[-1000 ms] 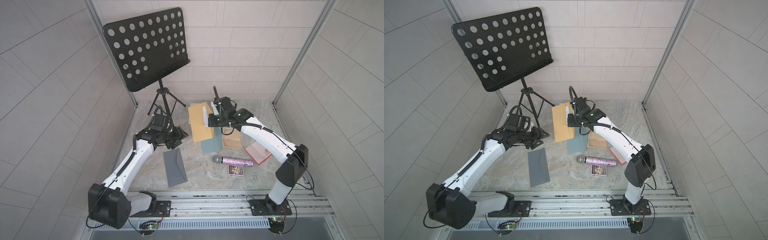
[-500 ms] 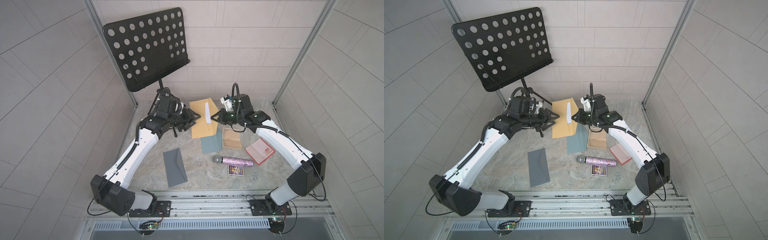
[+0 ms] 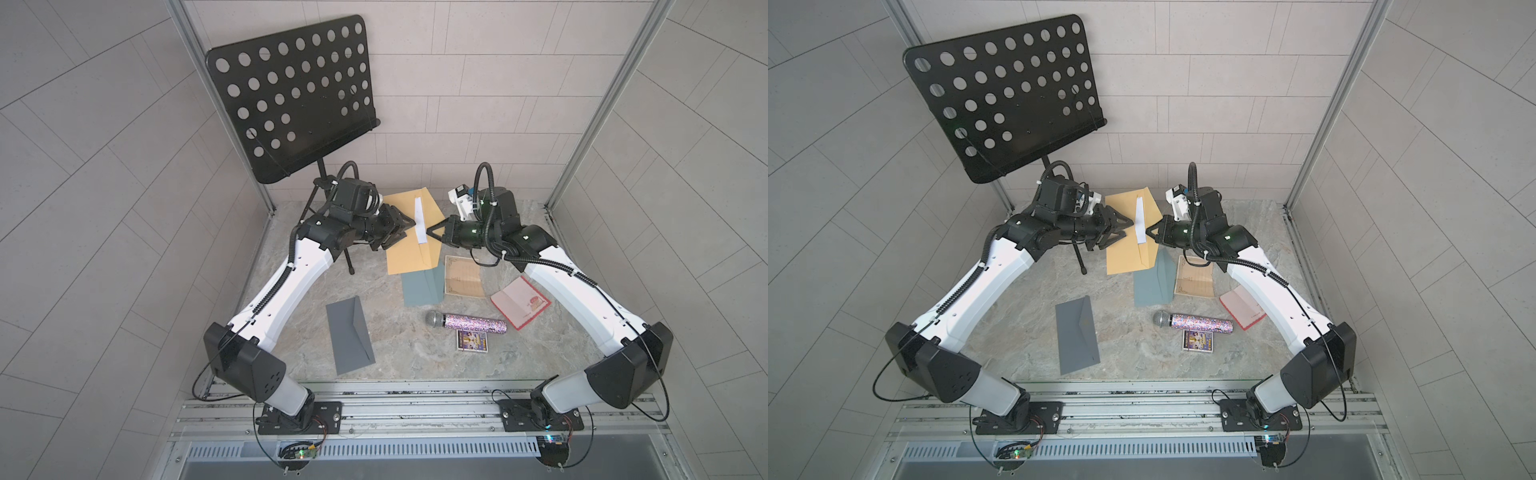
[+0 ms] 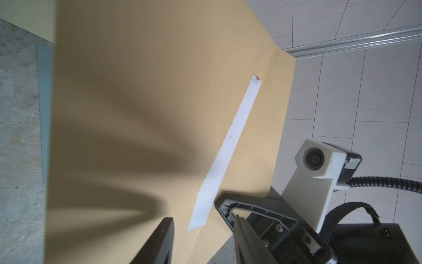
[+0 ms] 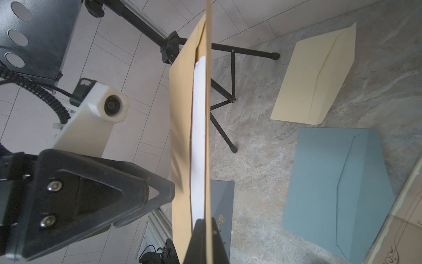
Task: Take the letter paper out of the envelope
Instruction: Take out the letter paper from the envelope.
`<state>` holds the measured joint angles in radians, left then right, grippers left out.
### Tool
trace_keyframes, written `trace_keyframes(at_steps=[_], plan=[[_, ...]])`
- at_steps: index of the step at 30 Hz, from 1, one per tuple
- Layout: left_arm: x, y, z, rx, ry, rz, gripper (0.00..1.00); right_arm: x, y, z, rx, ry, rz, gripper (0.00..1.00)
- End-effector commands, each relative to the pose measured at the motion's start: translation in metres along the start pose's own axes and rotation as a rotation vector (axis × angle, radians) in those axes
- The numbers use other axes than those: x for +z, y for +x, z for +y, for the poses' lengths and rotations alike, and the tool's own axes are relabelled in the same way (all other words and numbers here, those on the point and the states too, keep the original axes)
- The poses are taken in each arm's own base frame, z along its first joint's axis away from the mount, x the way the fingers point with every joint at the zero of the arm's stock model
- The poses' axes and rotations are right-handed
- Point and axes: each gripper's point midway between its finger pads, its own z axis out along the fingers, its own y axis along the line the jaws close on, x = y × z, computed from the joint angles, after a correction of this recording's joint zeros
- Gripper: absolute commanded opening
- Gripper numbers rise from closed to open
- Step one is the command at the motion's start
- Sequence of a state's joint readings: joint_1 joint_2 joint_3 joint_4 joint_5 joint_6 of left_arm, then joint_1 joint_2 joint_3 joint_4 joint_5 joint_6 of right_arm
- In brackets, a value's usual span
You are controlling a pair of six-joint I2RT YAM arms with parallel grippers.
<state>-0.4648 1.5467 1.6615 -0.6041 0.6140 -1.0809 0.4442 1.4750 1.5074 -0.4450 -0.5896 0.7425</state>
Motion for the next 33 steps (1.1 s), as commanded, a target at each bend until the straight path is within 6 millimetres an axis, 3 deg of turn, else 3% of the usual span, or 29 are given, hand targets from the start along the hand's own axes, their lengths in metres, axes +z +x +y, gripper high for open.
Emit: trace_keyframes(at_steps=[1, 9, 33], plan=[[-0.001, 0.003, -0.013, 0.025, 0.022, 0.012, 0.51, -0.008, -0.002, 0.011, -0.038, -0.016, -0.017, 0.00], [0.001, 0.005, -0.009, 0.049, -0.004, 0.013, 0.61, -0.007, -0.007, 0.029, -0.042, -0.095, -0.021, 0.00], [0.000, 0.001, 0.013, 0.130, -0.143, -0.009, 0.58, -0.005, 0.011, 0.059, -0.113, -0.180, 0.048, 0.00]])
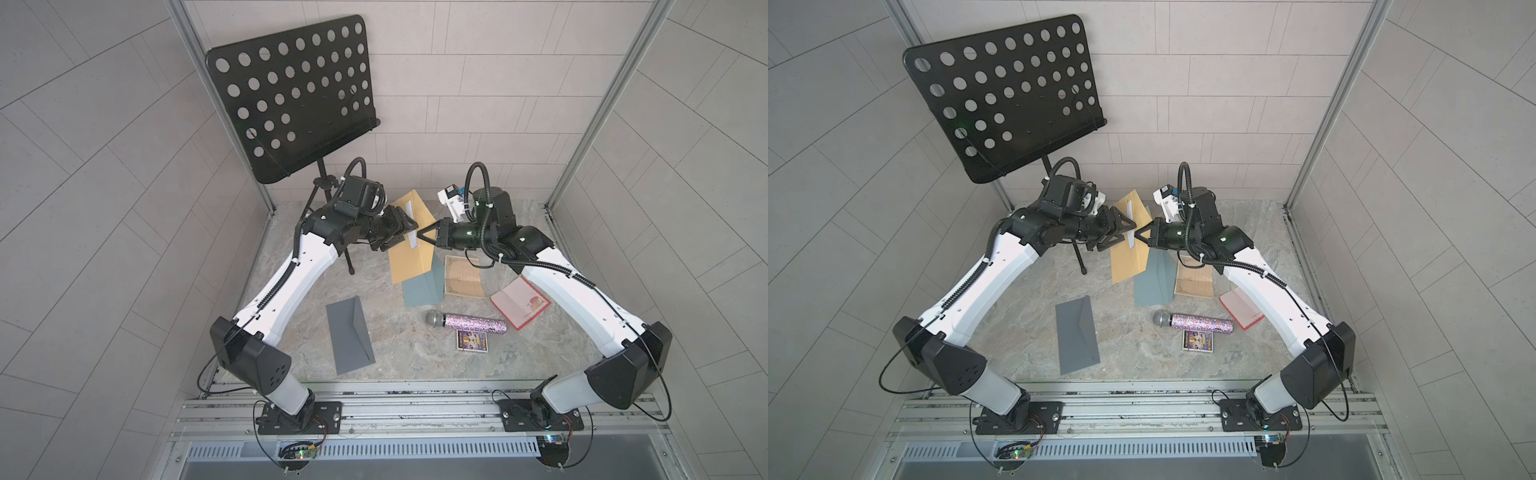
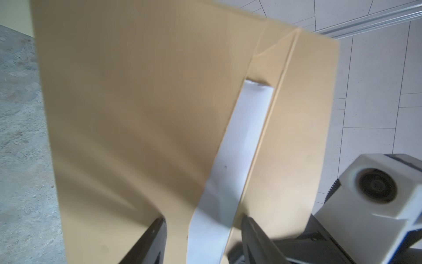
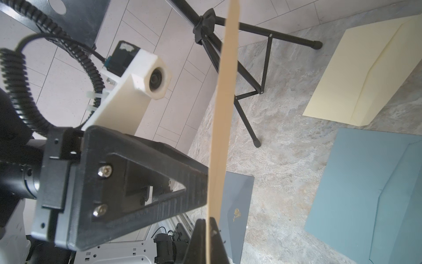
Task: Take the letter paper out of the envelope
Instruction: Take out the letter paper from the envelope.
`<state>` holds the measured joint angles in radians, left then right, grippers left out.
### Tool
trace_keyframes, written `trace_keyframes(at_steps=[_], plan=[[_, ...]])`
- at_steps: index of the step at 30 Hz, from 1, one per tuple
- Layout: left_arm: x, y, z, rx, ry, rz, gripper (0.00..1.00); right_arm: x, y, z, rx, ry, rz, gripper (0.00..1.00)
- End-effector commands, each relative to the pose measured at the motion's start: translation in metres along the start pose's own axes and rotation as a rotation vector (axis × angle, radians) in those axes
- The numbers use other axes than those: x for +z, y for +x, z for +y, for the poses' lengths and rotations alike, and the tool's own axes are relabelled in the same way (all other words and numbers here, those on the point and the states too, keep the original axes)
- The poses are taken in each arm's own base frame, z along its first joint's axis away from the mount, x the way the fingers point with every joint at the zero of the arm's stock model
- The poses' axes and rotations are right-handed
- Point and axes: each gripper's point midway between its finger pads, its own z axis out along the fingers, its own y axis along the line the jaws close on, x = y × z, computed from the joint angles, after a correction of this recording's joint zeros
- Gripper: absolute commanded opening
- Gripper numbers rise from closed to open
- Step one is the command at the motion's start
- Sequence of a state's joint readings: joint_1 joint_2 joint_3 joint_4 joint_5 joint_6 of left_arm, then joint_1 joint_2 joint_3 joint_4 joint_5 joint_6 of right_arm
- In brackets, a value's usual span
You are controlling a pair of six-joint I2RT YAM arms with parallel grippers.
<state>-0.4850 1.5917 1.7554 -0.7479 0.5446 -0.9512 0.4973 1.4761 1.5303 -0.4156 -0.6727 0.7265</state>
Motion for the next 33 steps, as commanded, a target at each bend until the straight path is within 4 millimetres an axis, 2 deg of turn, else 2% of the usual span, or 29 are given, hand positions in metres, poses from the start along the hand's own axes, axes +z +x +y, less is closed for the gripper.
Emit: trace_keyframes(at_steps=[1, 9, 19, 30, 33], plan=[[-0.001, 0.000, 0.004, 0.035, -0.042, -0.007, 0.57, -0.004, -0.004, 0.022, -0.053, -0.057, -0.005, 0.00], [0.005, 0.005, 0.004, 0.042, -0.045, 0.008, 0.55, 0.000, -0.005, 0.032, -0.055, -0.093, -0.003, 0.00], [0.010, 0.009, 0.010, 0.047, -0.062, 0.020, 0.40, 0.002, -0.008, 0.029, -0.042, -0.086, -0.021, 0.00], [0.012, 0.013, 0.018, 0.041, -0.081, 0.032, 0.30, 0.002, -0.014, 0.027, -0.028, -0.085, -0.041, 0.00], [0.012, 0.013, 0.017, 0.045, -0.078, 0.031, 0.23, 0.002, -0.016, 0.025, -0.020, -0.082, -0.044, 0.00]])
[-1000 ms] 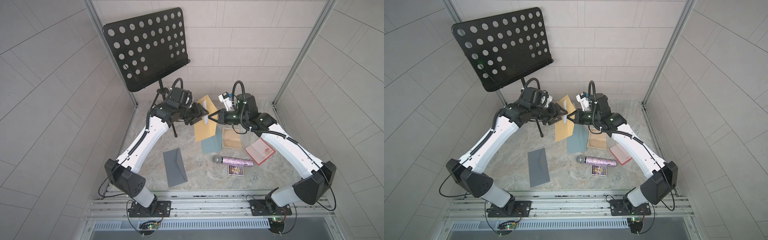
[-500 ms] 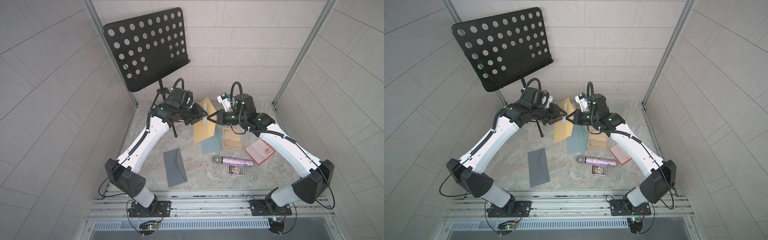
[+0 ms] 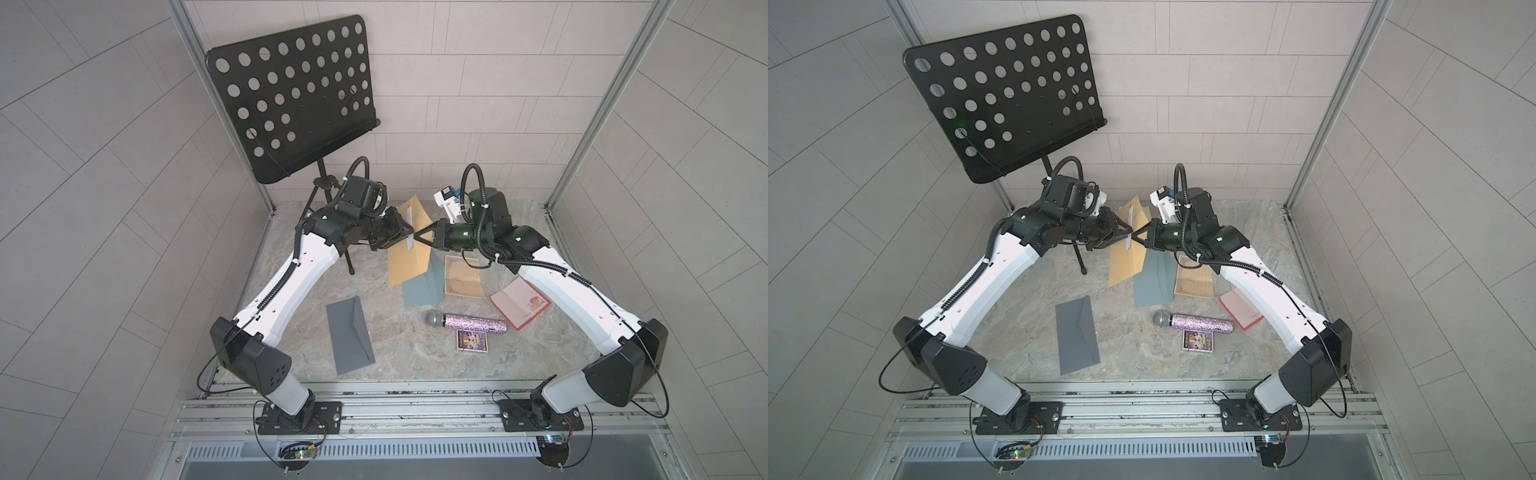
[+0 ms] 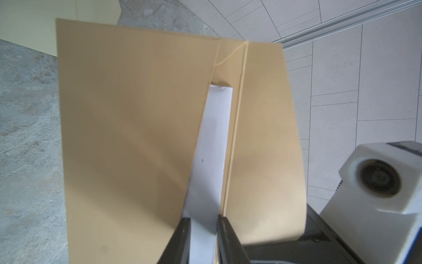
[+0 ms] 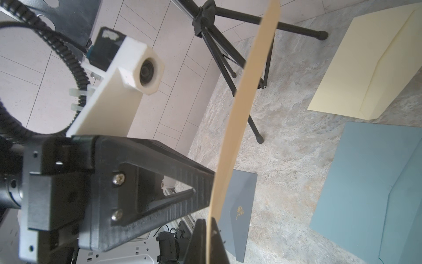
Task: Take the letter paper out of the envelope
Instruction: Take out the letter paper from the envelope.
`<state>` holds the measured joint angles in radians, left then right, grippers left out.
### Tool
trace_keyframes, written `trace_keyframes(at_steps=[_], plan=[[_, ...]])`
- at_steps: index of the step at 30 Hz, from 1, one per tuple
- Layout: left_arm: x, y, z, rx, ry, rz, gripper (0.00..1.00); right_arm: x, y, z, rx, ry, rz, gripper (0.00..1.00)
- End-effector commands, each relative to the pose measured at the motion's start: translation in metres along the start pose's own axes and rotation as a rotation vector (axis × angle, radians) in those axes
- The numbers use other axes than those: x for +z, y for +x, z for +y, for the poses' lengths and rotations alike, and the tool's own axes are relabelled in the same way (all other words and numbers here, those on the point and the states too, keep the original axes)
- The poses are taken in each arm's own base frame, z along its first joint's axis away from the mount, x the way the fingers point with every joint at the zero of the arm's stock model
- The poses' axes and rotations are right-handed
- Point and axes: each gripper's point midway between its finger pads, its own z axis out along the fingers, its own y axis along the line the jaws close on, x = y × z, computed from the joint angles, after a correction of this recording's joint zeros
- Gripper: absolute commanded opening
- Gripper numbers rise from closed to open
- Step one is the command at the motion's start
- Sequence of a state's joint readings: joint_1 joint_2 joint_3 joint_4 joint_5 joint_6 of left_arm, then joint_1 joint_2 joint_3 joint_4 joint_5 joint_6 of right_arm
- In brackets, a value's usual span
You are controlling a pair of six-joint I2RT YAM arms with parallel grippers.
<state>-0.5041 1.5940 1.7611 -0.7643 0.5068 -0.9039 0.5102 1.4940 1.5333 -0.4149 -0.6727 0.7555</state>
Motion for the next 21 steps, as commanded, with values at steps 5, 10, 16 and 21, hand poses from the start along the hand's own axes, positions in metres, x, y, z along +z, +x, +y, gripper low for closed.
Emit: trace_keyframes(at_steps=[5, 10, 16, 21], plan=[[0.008, 0.011, 0.016, -0.002, -0.057, 0.040, 0.11, -0.007, -0.022, 0.022, -0.035, -0.072, -0.069, 0.00], [0.001, 0.012, 0.018, 0.010, -0.067, 0.024, 0.00, -0.006, -0.022, 0.018, -0.018, -0.065, -0.069, 0.00], [-0.004, 0.013, 0.019, 0.020, -0.076, 0.012, 0.00, -0.007, -0.020, 0.011, -0.020, -0.035, -0.062, 0.00], [-0.007, 0.013, 0.027, 0.038, -0.127, 0.010, 0.00, -0.010, -0.016, 0.008, -0.036, -0.009, -0.055, 0.00]])
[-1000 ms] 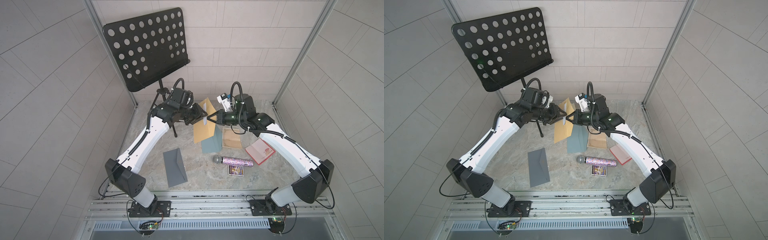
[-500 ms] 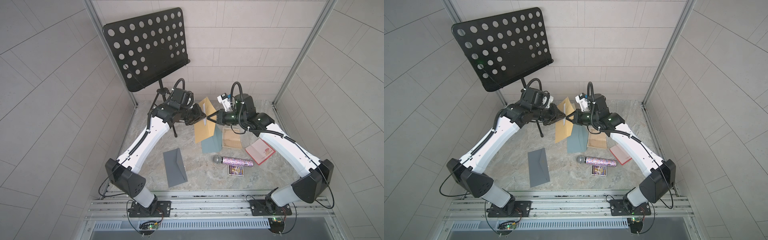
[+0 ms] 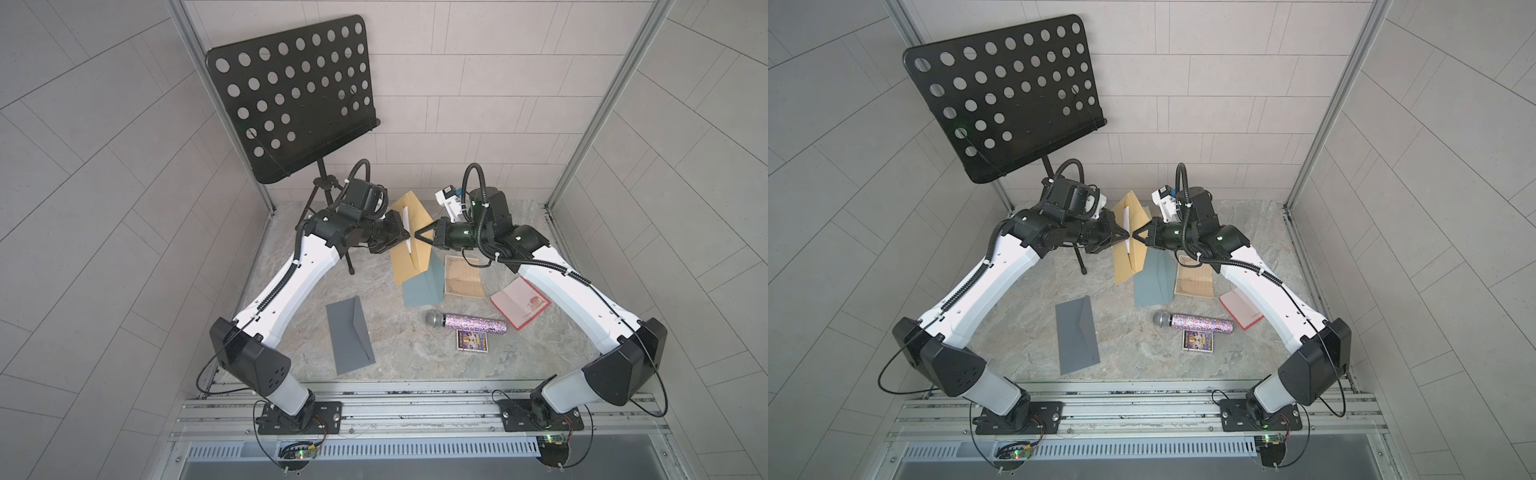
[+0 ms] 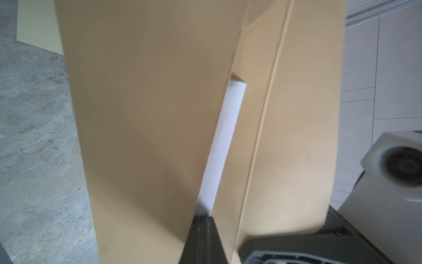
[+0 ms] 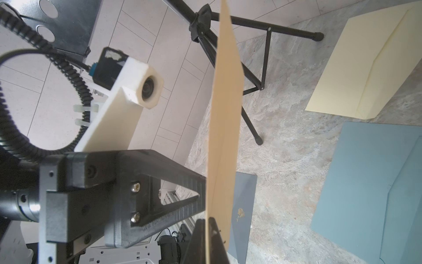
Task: Take the letter paper out of the envelope
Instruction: Take out the letter paper from the envelope.
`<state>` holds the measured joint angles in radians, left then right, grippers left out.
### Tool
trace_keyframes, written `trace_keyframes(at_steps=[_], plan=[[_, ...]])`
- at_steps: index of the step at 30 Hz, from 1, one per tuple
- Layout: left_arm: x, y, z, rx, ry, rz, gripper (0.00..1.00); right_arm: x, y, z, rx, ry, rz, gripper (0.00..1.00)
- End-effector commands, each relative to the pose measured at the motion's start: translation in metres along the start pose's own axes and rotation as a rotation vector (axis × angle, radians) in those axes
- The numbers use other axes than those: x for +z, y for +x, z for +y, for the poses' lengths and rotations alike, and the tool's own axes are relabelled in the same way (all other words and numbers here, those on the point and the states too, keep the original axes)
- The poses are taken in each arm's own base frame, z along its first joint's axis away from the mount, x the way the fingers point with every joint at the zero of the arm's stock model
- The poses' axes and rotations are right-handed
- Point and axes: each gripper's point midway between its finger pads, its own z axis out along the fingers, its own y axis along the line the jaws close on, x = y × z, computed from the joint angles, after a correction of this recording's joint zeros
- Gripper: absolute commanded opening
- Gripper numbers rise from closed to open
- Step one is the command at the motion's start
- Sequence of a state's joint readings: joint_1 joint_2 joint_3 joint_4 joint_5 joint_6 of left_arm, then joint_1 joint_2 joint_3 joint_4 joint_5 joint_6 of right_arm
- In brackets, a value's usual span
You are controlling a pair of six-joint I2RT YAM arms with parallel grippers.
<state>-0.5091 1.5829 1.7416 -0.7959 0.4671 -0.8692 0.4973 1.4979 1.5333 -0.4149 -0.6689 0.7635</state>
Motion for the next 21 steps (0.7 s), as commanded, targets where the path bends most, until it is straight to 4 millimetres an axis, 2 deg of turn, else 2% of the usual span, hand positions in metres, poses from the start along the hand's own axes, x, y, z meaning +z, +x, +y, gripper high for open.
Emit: trace_keyframes(at_steps=[1, 6, 10, 17, 21], plan=[[-0.005, 0.010, 0.017, 0.017, -0.085, 0.022, 0.02, -0.009, -0.012, 0.015, -0.052, -0.022, -0.042, 0.00], [-0.002, 0.012, 0.028, 0.017, -0.130, 0.032, 0.13, -0.010, -0.010, 0.018, -0.064, -0.018, -0.040, 0.00], [-0.004, 0.011, 0.028, 0.028, -0.144, 0.022, 0.16, -0.011, -0.009, 0.022, -0.073, -0.013, -0.038, 0.00], [-0.005, 0.010, 0.035, 0.047, -0.184, 0.018, 0.40, -0.011, -0.002, 0.026, -0.099, 0.035, -0.007, 0.00], [-0.005, 0.010, 0.037, 0.052, -0.194, 0.014, 0.48, -0.009, 0.004, 0.030, -0.097, 0.030, 0.002, 0.00]])
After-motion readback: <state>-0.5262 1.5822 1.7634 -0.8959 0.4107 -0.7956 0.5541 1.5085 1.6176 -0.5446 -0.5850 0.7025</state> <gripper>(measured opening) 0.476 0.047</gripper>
